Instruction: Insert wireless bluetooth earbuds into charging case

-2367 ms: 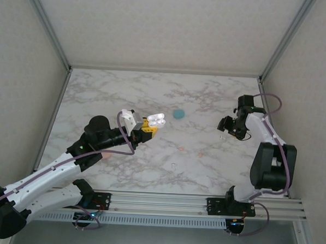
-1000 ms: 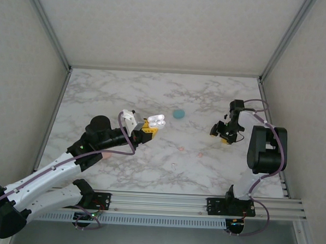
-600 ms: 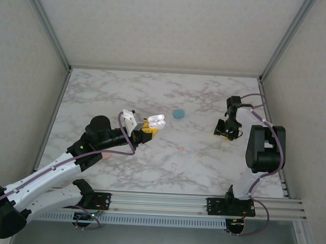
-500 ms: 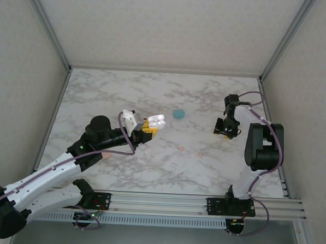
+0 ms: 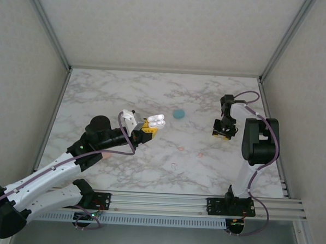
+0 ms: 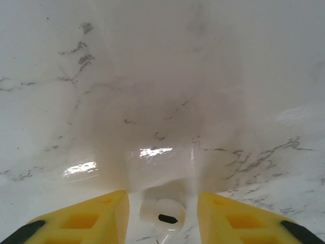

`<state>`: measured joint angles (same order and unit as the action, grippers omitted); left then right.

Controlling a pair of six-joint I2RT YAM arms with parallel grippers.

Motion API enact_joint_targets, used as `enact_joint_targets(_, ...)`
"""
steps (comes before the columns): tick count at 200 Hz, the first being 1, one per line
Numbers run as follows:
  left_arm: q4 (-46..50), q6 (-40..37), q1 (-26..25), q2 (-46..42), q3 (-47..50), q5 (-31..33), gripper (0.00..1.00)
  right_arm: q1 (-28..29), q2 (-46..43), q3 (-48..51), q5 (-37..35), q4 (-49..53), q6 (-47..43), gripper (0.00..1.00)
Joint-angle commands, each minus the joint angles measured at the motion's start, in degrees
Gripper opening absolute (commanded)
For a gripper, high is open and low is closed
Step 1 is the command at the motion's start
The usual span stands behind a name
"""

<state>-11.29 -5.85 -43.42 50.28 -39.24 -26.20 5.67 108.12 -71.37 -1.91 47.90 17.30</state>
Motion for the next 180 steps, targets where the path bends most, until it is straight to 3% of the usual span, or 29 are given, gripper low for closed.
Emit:
enact_joint_targets(1, -0.14, -0.39, -0.44, -0.42, -0.35, 0.75, 0.16, 0.54, 1.45, -1.16, -0.61, 2.46, -0.03, 0.40)
enact_joint_targets(180, 0.92, 0.14, -0.44, 0.12, -1.62, 0.39, 0.16, 0.63, 0.79, 4.04, 0.26, -2.73, -0.68, 0.30)
